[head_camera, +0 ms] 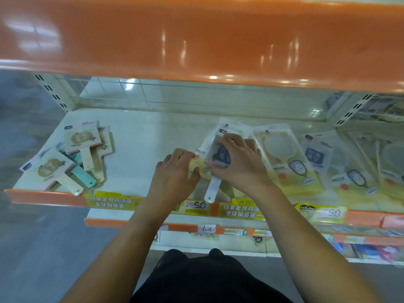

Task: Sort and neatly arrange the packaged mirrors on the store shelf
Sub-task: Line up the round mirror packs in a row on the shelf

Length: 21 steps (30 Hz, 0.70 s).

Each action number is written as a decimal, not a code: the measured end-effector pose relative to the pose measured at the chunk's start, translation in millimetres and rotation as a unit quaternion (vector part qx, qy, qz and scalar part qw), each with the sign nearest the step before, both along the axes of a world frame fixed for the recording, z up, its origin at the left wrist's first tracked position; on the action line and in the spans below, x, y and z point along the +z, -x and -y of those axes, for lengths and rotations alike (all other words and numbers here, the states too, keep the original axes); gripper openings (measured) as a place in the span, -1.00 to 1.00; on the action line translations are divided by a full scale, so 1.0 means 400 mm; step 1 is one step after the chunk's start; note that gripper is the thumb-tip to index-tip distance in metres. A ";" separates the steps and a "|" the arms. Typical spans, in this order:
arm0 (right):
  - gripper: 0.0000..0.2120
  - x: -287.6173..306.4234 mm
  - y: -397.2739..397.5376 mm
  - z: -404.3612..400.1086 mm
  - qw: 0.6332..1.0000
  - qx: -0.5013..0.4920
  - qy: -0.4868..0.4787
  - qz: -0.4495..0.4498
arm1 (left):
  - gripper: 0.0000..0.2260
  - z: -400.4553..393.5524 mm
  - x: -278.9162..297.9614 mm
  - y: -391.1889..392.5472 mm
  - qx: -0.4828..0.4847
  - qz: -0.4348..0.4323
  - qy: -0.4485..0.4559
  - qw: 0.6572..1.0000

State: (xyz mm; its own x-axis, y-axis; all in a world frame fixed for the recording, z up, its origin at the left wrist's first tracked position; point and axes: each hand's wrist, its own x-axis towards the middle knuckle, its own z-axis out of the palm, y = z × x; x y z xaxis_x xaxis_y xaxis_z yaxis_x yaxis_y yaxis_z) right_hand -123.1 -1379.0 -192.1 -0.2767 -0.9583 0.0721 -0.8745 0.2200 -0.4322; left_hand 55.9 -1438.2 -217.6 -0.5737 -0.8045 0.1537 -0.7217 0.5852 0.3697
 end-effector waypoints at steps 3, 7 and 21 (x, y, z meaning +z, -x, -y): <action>-0.47 -0.006 0.004 -0.014 1.000 0.020 0.004 -0.006 | -0.73 -0.025 0.003 0.004 0.020 -0.004 0.012 1.000; -0.48 -0.012 -0.008 -0.002 0.998 0.060 0.004 -0.007 | -0.68 -0.047 0.018 -0.019 0.071 0.003 0.005 0.997; -0.41 -0.039 -0.264 0.100 0.975 0.221 0.013 -0.006 | -0.66 -0.074 0.017 -0.281 0.264 -0.002 -0.014 0.964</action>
State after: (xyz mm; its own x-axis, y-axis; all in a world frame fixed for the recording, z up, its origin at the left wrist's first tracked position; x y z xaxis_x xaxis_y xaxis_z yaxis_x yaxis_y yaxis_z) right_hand -17.4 -1419.0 -207.8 0.1644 -0.9814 0.0986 -0.8864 -0.1909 -0.4218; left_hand 168.5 -1408.6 -210.7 -0.0826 -0.9883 0.1285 -0.9144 0.1264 0.3846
